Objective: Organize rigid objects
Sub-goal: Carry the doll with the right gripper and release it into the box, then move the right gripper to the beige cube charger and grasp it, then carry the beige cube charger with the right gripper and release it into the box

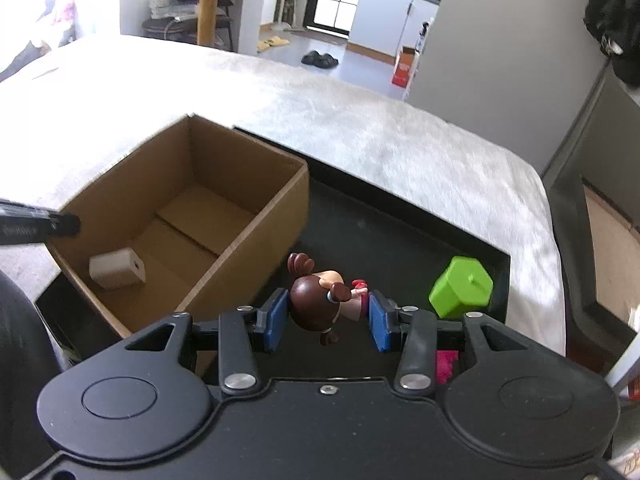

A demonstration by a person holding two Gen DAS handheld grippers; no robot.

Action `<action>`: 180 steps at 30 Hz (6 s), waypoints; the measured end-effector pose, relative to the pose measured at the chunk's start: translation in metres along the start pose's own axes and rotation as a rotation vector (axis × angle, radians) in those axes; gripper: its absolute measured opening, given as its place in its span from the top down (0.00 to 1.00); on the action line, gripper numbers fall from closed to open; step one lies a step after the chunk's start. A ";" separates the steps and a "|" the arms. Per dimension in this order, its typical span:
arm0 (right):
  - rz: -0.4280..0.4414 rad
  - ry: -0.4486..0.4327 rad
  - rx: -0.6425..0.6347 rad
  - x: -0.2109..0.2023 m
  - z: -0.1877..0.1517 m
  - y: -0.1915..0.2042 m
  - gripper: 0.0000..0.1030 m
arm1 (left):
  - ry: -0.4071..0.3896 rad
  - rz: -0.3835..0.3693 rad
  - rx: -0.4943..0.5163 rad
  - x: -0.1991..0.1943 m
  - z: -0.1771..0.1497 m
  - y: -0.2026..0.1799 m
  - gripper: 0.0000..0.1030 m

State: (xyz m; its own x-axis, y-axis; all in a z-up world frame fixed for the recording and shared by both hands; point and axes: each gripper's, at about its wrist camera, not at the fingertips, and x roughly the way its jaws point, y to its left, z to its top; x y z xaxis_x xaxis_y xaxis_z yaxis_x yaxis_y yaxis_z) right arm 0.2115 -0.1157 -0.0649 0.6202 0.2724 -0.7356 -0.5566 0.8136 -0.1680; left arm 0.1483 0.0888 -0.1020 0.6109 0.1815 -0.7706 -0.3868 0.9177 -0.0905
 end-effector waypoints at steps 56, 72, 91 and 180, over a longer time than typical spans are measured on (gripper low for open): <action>0.152 -0.145 -0.312 0.021 0.084 0.110 0.48 | 0.011 -0.055 -0.046 0.006 0.001 0.010 0.89; 0.118 -0.101 -0.235 0.010 0.060 0.084 0.47 | 0.011 -0.041 -0.035 0.008 0.001 0.007 0.89; 0.027 -0.022 -0.101 0.002 0.018 0.030 0.46 | 0.010 -0.019 -0.014 0.006 0.000 0.002 0.89; 0.030 0.176 0.312 0.035 -0.064 -0.061 0.58 | 0.007 0.019 0.021 0.004 0.001 -0.006 0.89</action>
State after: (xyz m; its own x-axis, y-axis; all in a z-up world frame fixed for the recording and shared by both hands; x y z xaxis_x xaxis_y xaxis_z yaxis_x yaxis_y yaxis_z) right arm 0.2319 -0.1881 -0.1226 0.4862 0.2281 -0.8436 -0.3609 0.9316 0.0439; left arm 0.1535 0.0842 -0.1038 0.5989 0.1963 -0.7764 -0.3837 0.9213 -0.0631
